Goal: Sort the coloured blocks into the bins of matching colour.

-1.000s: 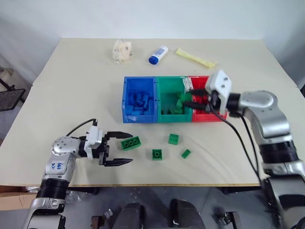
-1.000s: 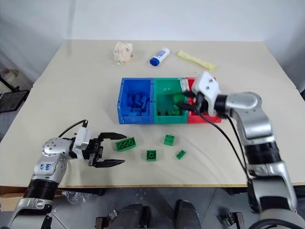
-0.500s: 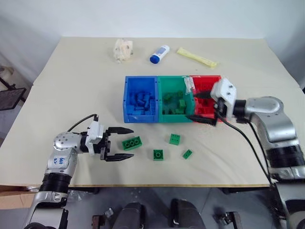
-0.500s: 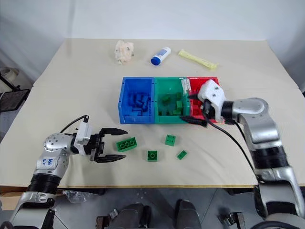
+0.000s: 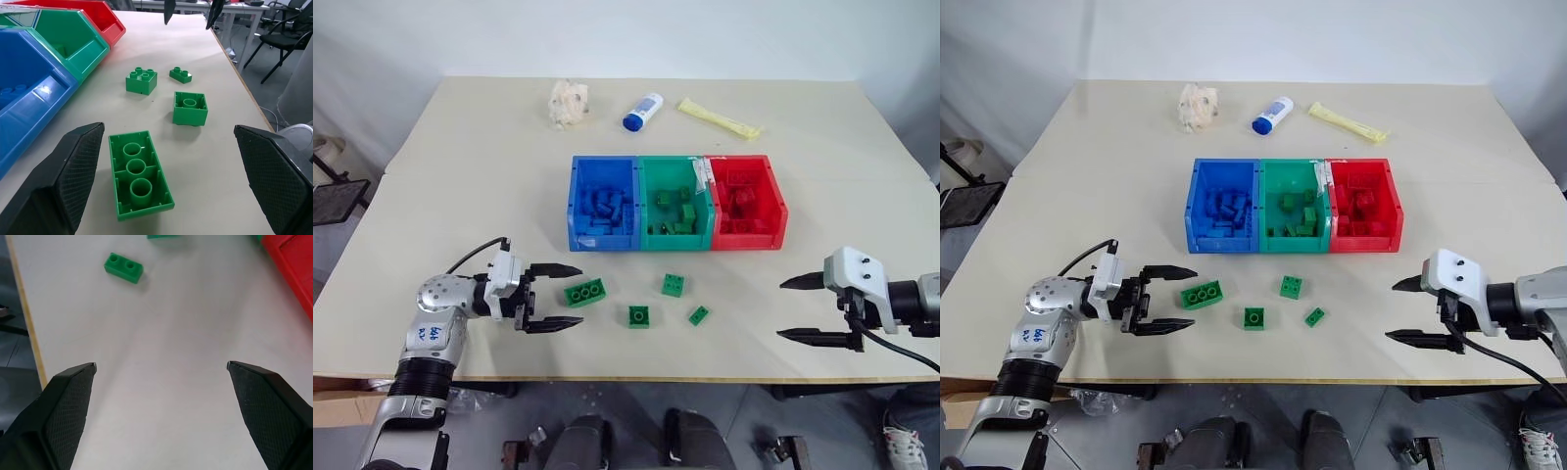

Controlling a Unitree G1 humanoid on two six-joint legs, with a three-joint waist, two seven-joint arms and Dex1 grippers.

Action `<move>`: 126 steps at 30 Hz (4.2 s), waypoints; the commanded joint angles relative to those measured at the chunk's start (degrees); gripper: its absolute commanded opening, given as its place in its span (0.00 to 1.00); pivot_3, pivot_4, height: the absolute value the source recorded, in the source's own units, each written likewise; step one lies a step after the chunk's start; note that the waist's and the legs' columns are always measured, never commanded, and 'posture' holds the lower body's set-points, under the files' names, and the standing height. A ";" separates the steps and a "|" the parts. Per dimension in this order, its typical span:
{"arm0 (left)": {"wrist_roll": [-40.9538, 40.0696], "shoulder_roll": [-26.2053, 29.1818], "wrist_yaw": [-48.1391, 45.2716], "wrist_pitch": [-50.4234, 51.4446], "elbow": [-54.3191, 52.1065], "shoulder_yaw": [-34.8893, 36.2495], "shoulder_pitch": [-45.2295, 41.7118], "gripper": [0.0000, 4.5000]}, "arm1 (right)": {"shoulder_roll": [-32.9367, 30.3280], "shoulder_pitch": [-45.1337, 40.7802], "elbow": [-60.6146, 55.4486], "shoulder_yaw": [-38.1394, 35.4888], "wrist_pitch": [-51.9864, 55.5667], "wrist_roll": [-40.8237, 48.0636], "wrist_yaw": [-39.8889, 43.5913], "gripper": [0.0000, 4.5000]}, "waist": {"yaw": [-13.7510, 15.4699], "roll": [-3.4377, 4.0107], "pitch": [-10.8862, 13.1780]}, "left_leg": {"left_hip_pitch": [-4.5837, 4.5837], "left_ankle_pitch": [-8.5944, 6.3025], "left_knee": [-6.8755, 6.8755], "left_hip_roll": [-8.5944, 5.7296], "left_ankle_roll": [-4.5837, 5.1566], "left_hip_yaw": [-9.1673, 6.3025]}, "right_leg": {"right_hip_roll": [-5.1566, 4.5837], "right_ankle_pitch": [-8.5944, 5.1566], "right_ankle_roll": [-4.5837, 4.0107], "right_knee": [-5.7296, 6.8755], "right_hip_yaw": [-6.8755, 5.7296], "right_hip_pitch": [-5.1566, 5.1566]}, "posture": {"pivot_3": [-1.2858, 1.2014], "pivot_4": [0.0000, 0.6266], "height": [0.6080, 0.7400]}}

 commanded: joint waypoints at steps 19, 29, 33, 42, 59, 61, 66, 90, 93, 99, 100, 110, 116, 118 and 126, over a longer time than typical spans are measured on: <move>-2.74 1.29 2.58 4.49 -14.68 1.22 7.86 1.00 | 9.81 -16.16 -13.20 28.24 16.44 -5.11 -13.51 1.00 | 0.11 -0.01 -0.01 | -0.04 -0.06 0.03 0.00 -0.10 -0.25 | -0.06 -0.02 -0.05 -0.11 0.13 0.03 | 0.52 0.24 1.00; -3.38 1.40 1.74 5.05 -16.01 0.82 9.61 1.00 | 10.77 -17.40 -6.02 31.69 10.84 -9.41 -11.63 0.87 | 0.05 -0.01 -0.01 | -0.03 -0.05 0.03 0.01 -0.09 -0.22 | 0.03 -0.02 -0.05 -0.08 0.11 0.04 | 0.52 0.24 1.00; -2.95 1.10 0.79 4.15 -14.27 0.80 8.93 1.00 | 12.84 -19.53 -3.90 31.67 10.01 -10.27 -12.01 0.57 | -0.05 -0.02 -0.01 | 0.00 -0.06 0.02 0.02 -0.10 -0.22 | 0.03 -0.02 -0.05 -0.09 0.11 0.06 | 0.52 0.24 1.00; -1.91 0.23 -0.42 1.75 -8.64 0.31 6.08 1.00 | 14.41 -20.57 -4.81 28.71 11.00 -8.66 -11.47 0.32 | -0.25 -0.02 -0.01 | 0.00 -0.05 0.02 0.05 -0.10 -0.19 | 0.08 -0.02 -0.05 -0.02 0.07 0.02 | 0.52 0.24 1.00; -0.92 -2.21 -0.92 -0.81 -2.50 -1.24 -0.29 1.00 | 28.81 -44.68 23.43 20.42 1.22 -10.69 -24.14 0.41 | -0.66 -0.02 -0.01 | -0.03 -0.03 -0.04 -0.11 -0.05 -0.08 | 0.17 -0.02 -0.04 0.15 -0.10 -0.12 | 0.52 0.24 1.00; -0.93 -2.20 -1.07 -0.87 -2.23 -1.14 -0.64 1.00 | 29.50 -45.70 26.34 20.81 -1.33 -12.35 -24.35 0.52 | -0.74 -0.02 -0.01 | -0.03 -0.02 -0.05 -0.12 -0.04 -0.11 | 0.16 -0.02 -0.05 0.21 -0.11 -0.13 | 0.52 0.24 1.00; -0.66 -2.05 -1.24 -1.68 -0.32 -0.72 -2.26 1.00 | 30.11 -46.58 27.30 20.06 -3.34 -12.71 -23.01 0.90 | -1.47 -0.02 -0.01 | -0.03 -0.02 -0.12 -0.14 -0.03 -0.12 | 0.17 -0.02 -0.04 0.24 -0.21 -0.16 | 0.52 0.24 1.00; -0.09 -2.65 -1.36 -2.99 2.76 -0.51 -3.72 1.00 | 5.99 -12.11 -10.23 5.39 16.18 3.77 -10.27 0.35 | -0.37 -0.03 0.00 | -0.05 -0.04 -0.05 -0.03 -0.04 -0.14 | 0.09 -0.02 -0.04 0.05 -0.03 -0.05 | 0.52 0.24 1.00; -0.09 -2.59 -1.46 -2.93 2.82 -0.53 -3.74 1.00 | 4.56 -7.90 -11.66 2.95 17.31 4.08 -11.03 0.14 | -0.08 -0.03 0.00 | -0.04 -0.04 0.00 -0.03 -0.04 -0.07 | 0.06 -0.02 -0.04 0.02 -0.02 -0.05 | 0.52 0.24 1.00; -0.23 -2.51 -1.63 -2.69 2.36 -0.60 -3.21 1.00 | 2.26 -1.14 -14.70 -2.47 19.61 6.18 -11.27 0.37 | 0.31 -0.04 0.00 | -0.04 -0.04 0.02 -0.04 -0.05 -0.12 | 0.03 -0.02 -0.04 0.00 0.05 0.00 | 0.52 0.24 1.00; -0.28 -2.50 -1.62 -2.63 2.13 -0.61 -3.02 1.00 | 2.04 -0.49 -15.00 -3.07 19.88 6.38 -11.42 0.44 | 0.27 -0.04 0.00 | -0.04 -0.04 0.02 -0.03 -0.04 -0.12 | 0.02 -0.02 -0.04 -0.02 0.07 0.01 | 0.52 0.24 1.00; -0.61 -2.76 -1.22 -2.08 0.49 -0.63 -1.45 1.00 | 0.53 2.97 -17.10 -6.35 21.54 8.39 -12.08 0.98 | 0.27 -0.05 0.01 | -0.04 -0.04 0.02 0.00 -0.05 -0.16 | 0.00 -0.02 -0.04 -0.06 0.10 0.04 | 0.52 0.24 1.00; -0.84 -2.98 -0.74 -1.60 -0.84 -0.64 -0.73 1.00 | 3.89 -4.38 -16.36 1.47 22.37 9.01 -16.13 0.98 | 0.12 -0.05 0.01 | -0.04 -0.05 0.03 0.04 -0.07 -0.16 | -0.02 -0.02 -0.04 -0.08 0.11 0.03 | 0.52 0.24 1.00; -0.93 -2.88 -0.71 -1.41 -1.37 -0.55 -0.39 1.00 | 4.55 -5.93 -16.04 3.25 22.41 9.01 -16.61 0.98 | 0.09 -0.05 0.01 | -0.04 -0.05 0.01 0.05 -0.08 -0.17 | -0.01 -0.02 -0.04 -0.06 0.11 -0.01 | 0.52 0.24 1.00; -1.26 -2.30 0.07 -0.65 -4.10 -0.05 1.50 1.00 | 9.37 -14.15 -12.73 12.44 21.14 7.41 -18.06 0.98 | 0.19 -0.05 0.01 | -0.05 -0.05 0.04 0.01 -0.07 -0.19 | 0.00 -0.02 -0.04 -0.05 0.10 0.01 | 0.52 0.24 1.00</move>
